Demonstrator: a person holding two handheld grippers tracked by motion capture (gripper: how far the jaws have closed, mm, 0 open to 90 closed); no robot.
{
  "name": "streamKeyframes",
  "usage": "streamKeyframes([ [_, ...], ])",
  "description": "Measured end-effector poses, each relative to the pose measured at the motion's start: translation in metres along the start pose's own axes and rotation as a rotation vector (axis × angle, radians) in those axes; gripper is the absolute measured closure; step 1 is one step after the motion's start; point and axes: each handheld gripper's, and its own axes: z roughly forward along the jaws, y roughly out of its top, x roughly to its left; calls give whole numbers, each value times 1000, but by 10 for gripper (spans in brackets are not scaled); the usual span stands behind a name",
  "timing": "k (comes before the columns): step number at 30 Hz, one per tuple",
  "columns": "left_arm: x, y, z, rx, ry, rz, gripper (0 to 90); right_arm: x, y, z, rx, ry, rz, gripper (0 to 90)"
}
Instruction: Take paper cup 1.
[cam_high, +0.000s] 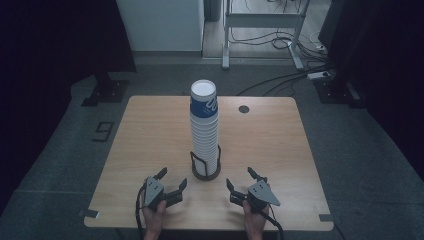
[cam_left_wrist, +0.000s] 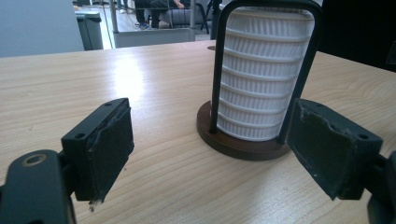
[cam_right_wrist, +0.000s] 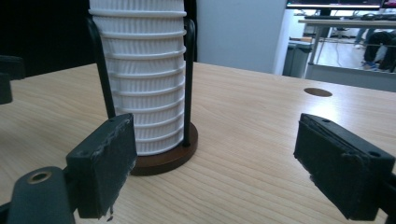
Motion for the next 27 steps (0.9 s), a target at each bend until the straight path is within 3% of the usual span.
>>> streamKeyframes([
  [8, 0, 0, 0, -7, -8, 4, 143, -3, 2, 4, 36, 7, 43, 129],
  [13, 0, 0, 0, -10, -14, 10, 143, -1, 8, 4, 51, 31, 27, 127],
  [20, 1, 0, -1, -12, -23, 7, 143, -3, 20, 1, 18, 64, 40, 130],
  [27, 1, 0, 0, -13, -27, 5, 143, -2, 35, 2, 6, 87, 14, 138],
])
